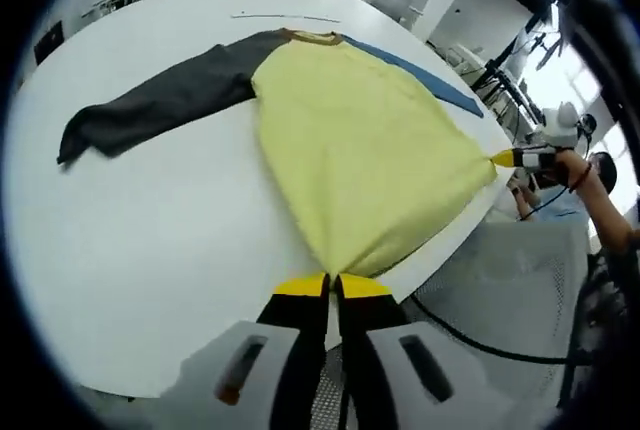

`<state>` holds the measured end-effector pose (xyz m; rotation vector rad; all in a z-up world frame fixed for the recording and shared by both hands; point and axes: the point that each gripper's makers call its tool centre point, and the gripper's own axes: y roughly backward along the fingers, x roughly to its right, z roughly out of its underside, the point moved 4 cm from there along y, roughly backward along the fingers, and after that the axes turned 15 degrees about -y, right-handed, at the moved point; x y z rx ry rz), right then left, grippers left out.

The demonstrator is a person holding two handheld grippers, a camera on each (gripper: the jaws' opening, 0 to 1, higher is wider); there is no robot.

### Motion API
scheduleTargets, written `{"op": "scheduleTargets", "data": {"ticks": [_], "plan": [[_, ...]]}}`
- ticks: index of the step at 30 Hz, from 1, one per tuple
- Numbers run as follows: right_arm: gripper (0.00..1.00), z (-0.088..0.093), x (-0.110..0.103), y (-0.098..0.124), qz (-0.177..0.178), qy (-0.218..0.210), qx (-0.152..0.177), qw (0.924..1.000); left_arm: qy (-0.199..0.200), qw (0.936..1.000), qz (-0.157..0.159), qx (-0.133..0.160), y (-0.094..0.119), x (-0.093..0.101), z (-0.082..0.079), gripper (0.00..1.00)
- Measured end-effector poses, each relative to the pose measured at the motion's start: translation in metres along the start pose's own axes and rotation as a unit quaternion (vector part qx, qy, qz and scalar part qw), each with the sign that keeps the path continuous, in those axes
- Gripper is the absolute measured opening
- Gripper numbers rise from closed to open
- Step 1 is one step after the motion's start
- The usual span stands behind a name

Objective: Fold the garment on the visible template until the final outline fits inside the template.

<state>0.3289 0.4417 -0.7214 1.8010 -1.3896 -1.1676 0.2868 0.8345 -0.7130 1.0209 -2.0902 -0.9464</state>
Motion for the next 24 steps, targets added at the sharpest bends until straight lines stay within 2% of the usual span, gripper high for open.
{"op": "scheduleTargets", "data": {"ticks": [1, 9, 12, 14, 16, 18, 22, 24], "plan": [[0.00, 0.001, 0.000, -0.002, 0.002, 0.003, 0.000, 1.0000, 0.015, 0.9999, -0.003, 0.007, 0.000, 0.000, 0.000, 0.01], [0.00, 0.002, 0.004, -0.007, 0.002, -0.015, 0.009, 0.9998, 0.023, 0.9995, -0.020, 0.013, 0.004, -0.001, 0.009, 0.01], [0.00, 0.003, 0.003, -0.006, -0.002, -0.031, 0.021, 0.9993, 0.034, 0.9990, -0.021, 0.020, 0.006, -0.001, 0.013, 0.06], [0.01, 0.002, 0.003, -0.004, -0.004, -0.044, 0.028, 0.9986, 0.035, 0.9985, -0.021, 0.035, 0.009, 0.000, 0.012, 0.10], [0.11, 0.001, 0.004, -0.001, -0.005, -0.051, 0.035, 0.9980, 0.032, 0.9986, -0.020, 0.038, 0.011, 0.002, 0.013, 0.14], [0.18, 0.002, 0.005, 0.000, -0.009, -0.057, 0.033, 0.9978, 0.032, 0.9985, -0.023, 0.038, 0.009, 0.003, 0.014, 0.17], [0.18, 0.013, 0.004, -0.001, -0.010, -0.057, 0.013, 0.9983, 0.036, 0.9983, -0.033, 0.033, 0.004, 0.005, 0.020, 0.18], [0.18, 0.020, 0.003, -0.002, -0.006, -0.062, 0.001, 0.9980, 0.052, 0.9974, -0.039, 0.030, 0.001, 0.007, 0.021, 0.18]]}}
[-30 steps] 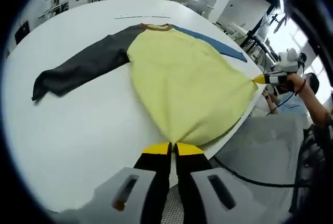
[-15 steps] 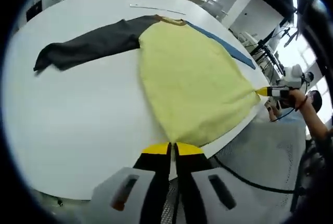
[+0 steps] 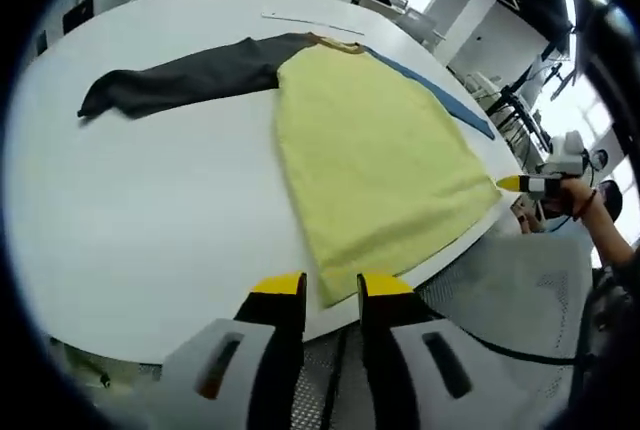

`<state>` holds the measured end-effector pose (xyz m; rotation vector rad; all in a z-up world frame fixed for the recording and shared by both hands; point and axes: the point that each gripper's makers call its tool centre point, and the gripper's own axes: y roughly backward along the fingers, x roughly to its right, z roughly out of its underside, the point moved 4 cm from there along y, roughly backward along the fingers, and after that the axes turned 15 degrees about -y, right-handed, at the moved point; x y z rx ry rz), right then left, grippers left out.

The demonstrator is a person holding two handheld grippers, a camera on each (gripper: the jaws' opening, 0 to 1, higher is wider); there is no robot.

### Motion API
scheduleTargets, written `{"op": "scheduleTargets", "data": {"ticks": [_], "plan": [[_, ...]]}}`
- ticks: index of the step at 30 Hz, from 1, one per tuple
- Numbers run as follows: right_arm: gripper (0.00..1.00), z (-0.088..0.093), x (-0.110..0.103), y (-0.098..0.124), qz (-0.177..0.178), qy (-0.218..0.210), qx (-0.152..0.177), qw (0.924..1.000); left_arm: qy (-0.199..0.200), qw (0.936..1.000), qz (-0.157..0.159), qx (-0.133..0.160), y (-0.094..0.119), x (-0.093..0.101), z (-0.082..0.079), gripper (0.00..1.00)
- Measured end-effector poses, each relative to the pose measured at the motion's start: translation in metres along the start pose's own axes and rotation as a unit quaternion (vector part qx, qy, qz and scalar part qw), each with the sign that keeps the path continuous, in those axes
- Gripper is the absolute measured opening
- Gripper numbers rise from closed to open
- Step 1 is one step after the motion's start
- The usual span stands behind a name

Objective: Fold the garment on the visible template until the final outline fits inside the template.

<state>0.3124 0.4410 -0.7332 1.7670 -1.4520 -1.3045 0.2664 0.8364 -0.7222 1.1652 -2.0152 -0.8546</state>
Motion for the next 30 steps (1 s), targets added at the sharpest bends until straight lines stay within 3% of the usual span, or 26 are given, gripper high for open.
{"op": "scheduleTargets", "data": {"ticks": [4, 5, 6, 11, 13, 16, 21, 26, 30], "plan": [[0.18, 0.007, 0.002, -0.004, 0.008, -0.005, -0.002, 1.0000, 0.011, 0.9999, -0.004, 0.006, -0.003, 0.004, 0.001, 0.16], [0.16, -0.001, 0.001, -0.004, 0.006, -0.001, 0.023, 0.9997, 0.013, 0.9999, -0.004, 0.004, -0.004, 0.006, 0.001, 0.16], [0.15, 0.003, 0.001, -0.001, 0.010, -0.006, 0.008, 0.9999, 0.014, 0.9999, -0.004, 0.002, -0.005, 0.007, 0.002, 0.15], [0.09, 0.002, 0.001, 0.002, 0.021, -0.014, 0.005, 0.9997, 0.010, 0.9997, -0.014, -0.016, -0.010, 0.009, 0.008, 0.12], [0.01, 0.004, 0.000, 0.004, 0.021, -0.015, 0.004, 0.9997, 0.016, 0.9995, -0.020, -0.017, -0.010, 0.007, 0.009, 0.09], [0.00, 0.006, -0.001, 0.005, 0.016, -0.017, 0.004, 0.9997, 0.028, 0.9989, -0.028, -0.023, -0.010, 0.003, 0.015, 0.00], [0.00, 0.007, -0.002, 0.009, 0.012, -0.008, -0.001, 0.9999, 0.055, 0.9980, -0.028, -0.013, -0.009, 0.002, 0.018, 0.00], [0.00, 0.008, -0.001, 0.007, 0.010, -0.008, -0.002, 0.9999, 0.041, 0.9990, -0.017, -0.003, -0.007, 0.007, 0.016, 0.06], [0.00, 0.010, -0.001, 0.006, 0.010, -0.011, -0.003, 0.9999, 0.053, 0.9985, -0.014, 0.003, -0.010, 0.008, 0.015, 0.07]]}}
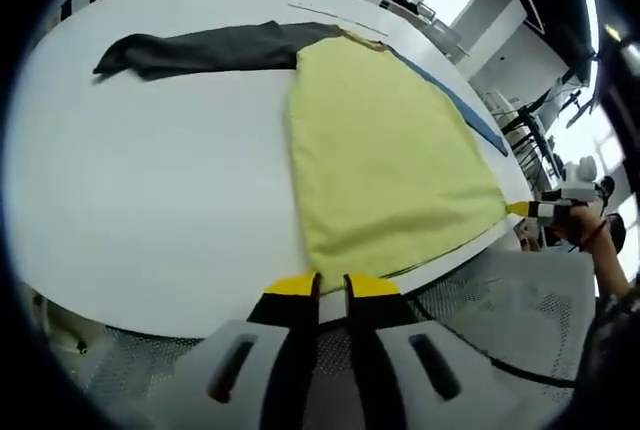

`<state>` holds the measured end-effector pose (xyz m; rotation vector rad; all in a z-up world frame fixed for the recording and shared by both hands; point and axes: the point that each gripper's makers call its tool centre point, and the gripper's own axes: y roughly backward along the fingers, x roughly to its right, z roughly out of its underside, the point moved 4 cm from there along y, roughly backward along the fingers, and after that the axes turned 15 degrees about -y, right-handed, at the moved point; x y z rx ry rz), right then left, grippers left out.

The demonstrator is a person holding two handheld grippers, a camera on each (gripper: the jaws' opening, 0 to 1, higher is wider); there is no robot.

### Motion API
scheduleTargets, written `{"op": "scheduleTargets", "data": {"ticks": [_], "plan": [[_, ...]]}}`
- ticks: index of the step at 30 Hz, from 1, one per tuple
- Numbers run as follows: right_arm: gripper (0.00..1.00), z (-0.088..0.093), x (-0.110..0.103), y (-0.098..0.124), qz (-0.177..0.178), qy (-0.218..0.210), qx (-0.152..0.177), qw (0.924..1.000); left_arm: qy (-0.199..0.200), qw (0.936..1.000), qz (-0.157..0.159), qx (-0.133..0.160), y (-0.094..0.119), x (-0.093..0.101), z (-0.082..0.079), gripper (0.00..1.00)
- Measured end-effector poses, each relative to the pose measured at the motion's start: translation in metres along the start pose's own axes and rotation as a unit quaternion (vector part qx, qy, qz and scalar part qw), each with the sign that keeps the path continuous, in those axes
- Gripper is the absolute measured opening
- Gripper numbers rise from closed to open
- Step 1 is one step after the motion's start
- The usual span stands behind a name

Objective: Fold the garment on the visible template until the final outline fits inside the template.

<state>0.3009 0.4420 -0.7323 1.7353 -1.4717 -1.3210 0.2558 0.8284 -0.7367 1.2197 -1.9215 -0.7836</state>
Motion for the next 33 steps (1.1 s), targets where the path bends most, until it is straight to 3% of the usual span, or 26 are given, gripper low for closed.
{"op": "scheduleTargets", "data": {"ticks": [8, 19, 24, 26, 30, 33], "plan": [[0.00, 0.001, -0.001, -0.001, 0.000, 0.005, -0.002, 1.0000, 0.004, 0.9999, -0.014, -0.008, -0.005, -0.003, 0.001, 0.01], [0.00, 0.000, -0.001, -0.002, -0.002, 0.009, -0.007, 0.9999, -0.011, 0.9997, -0.018, -0.012, -0.006, 0.000, -0.002, 0.05], [0.00, -0.001, -0.001, -0.002, -0.002, 0.009, -0.010, 0.9999, -0.019, 0.9992, -0.028, -0.020, -0.006, -0.001, -0.002, 0.00], [0.00, -0.001, -0.001, -0.001, -0.005, 0.012, -0.011, 0.9999, -0.006, 0.9994, -0.020, -0.029, -0.004, -0.001, -0.001, 0.00], [0.00, -0.001, -0.003, 0.008, -0.005, 0.020, -0.016, 0.9997, -0.032, 0.9982, -0.025, -0.043, 0.006, -0.005, 0.000, 0.00], [0.00, -0.001, -0.006, 0.011, -0.006, 0.028, -0.022, 0.9993, -0.029, 0.9986, -0.018, -0.040, 0.011, -0.007, -0.001, 0.00]]}}
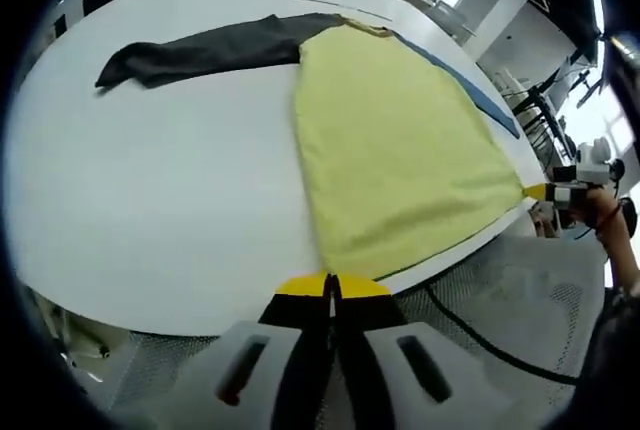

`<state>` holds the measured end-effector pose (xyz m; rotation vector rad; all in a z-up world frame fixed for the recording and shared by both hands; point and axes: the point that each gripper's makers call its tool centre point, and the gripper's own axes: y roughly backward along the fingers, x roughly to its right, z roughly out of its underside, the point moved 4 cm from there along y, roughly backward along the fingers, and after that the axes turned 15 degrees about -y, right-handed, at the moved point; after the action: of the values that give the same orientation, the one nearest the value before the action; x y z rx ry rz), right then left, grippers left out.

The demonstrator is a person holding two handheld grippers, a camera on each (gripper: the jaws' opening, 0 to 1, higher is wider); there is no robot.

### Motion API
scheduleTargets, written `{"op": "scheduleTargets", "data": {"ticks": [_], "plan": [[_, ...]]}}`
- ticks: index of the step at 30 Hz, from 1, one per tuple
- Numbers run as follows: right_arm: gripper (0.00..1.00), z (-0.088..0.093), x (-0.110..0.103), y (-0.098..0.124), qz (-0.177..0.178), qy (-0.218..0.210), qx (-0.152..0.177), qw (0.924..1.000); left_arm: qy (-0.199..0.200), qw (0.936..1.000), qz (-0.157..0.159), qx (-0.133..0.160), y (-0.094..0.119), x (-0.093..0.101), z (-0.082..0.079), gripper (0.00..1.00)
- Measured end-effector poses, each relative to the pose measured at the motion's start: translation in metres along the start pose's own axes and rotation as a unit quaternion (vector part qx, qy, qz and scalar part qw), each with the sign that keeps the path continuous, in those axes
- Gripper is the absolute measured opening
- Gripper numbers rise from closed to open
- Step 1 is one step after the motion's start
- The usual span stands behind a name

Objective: Fold the garment on the visible template until the final outline fits inside the template.

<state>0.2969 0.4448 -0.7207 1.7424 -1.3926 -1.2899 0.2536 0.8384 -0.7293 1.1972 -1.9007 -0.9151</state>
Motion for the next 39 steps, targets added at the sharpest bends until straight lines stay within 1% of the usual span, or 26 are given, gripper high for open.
{"op": "scheduleTargets", "data": {"ticks": [4, 6, 8, 10, 13, 15, 17, 19, 21, 23, 24, 26, 27, 29, 31, 34, 36, 37, 39], "plan": [[0.00, 0.001, 0.002, -0.004, 0.006, 0.015, -0.011, 0.9998, 0.002, 1.0000, 0.005, -0.004, -0.002, -0.001, 0.002, 0.00], [0.00, 0.002, 0.003, -0.006, 0.009, 0.015, -0.015, 0.9997, 0.002, 0.9999, 0.006, -0.008, -0.005, -0.001, 0.003, 0.00], [0.00, 0.003, 0.004, -0.007, 0.011, 0.026, -0.019, 0.9994, -0.002, 0.9999, 0.005, -0.011, -0.006, -0.001, 0.004, 0.00], [0.00, 0.003, 0.006, -0.009, 0.014, 0.029, -0.022, 0.9992, -0.003, 0.9999, 0.004, -0.013, -0.006, -0.001, 0.004, 0.00], [0.00, 0.003, 0.008, -0.011, 0.014, 0.031, -0.024, 0.9991, -0.005, 0.9999, 0.003, -0.013, -0.007, -0.002, 0.004, 0.00], [0.00, 0.003, 0.009, -0.012, 0.015, 0.041, -0.023, 0.9988, -0.008, 0.9999, 0.002, -0.011, -0.007, -0.002, 0.004, 0.00], [0.00, 0.002, 0.011, -0.012, 0.018, 0.035, -0.018, 0.9991, -0.014, 0.9999, 0.003, -0.003, -0.006, 0.000, 0.002, 0.00], [0.08, -0.001, 0.013, -0.010, 0.013, 0.022, -0.007, 0.9996, -0.020, 0.9998, 0.005, 0.001, -0.004, 0.002, 0.001, 0.02], [0.22, -0.004, 0.014, -0.008, 0.003, 0.007, 0.000, 1.0000, -0.029, 0.9994, 0.009, 0.015, -0.002, 0.004, -0.003, 0.10], [0.31, -0.008, 0.014, -0.006, -0.005, -0.001, 0.009, 0.9999, -0.052, 0.9979, 0.015, 0.036, -0.001, 0.006, -0.008, 0.20], [0.37, -0.011, 0.015, -0.004, -0.009, -0.005, 0.016, 0.9998, -0.068, 0.9964, 0.010, 0.050, 0.001, 0.007, -0.013, 0.24], [0.47, -0.014, 0.015, -0.002, -0.013, -0.007, 0.023, 0.9996, -0.086, 0.9945, 0.006, 0.060, 0.002, 0.007, -0.016, 0.33], [0.53, -0.016, 0.015, -0.001, -0.015, -0.007, 0.028, 0.9995, -0.094, 0.9930, 0.004, 0.072, 0.003, 0.007, -0.020, 0.37], [0.60, -0.019, 0.014, 0.000, -0.019, 0.000, 0.032, 0.9993, -0.098, 0.9919, 0.004, 0.081, 0.005, 0.009, -0.022, 0.45], [0.67, -0.022, 0.013, 0.001, -0.023, 0.012, 0.037, 0.9990, -0.112, 0.9888, 0.002, 0.098, 0.007, 0.009, -0.028, 0.52], [0.78, -0.029, 0.013, 0.003, -0.025, 0.025, 0.045, 0.9984, -0.123, 0.9858, 0.002, 0.114, 0.010, 0.011, -0.034, 0.63], [0.85, -0.034, 0.014, 0.004, -0.027, 0.030, 0.051, 0.9979, -0.134, 0.9833, 0.001, 0.123, 0.012, 0.013, -0.038, 0.68], [0.88, -0.038, 0.015, 0.005, -0.030, 0.031, 0.055, 0.9976, -0.140, 0.9814, 0.001, 0.131, 0.013, 0.014, -0.041, 0.71], [0.92, -0.045, 0.017, 0.006, -0.036, 0.031, 0.059, 0.9971, -0.142, 0.9797, 0.003, 0.141, 0.016, 0.016, -0.046, 0.75]]}}
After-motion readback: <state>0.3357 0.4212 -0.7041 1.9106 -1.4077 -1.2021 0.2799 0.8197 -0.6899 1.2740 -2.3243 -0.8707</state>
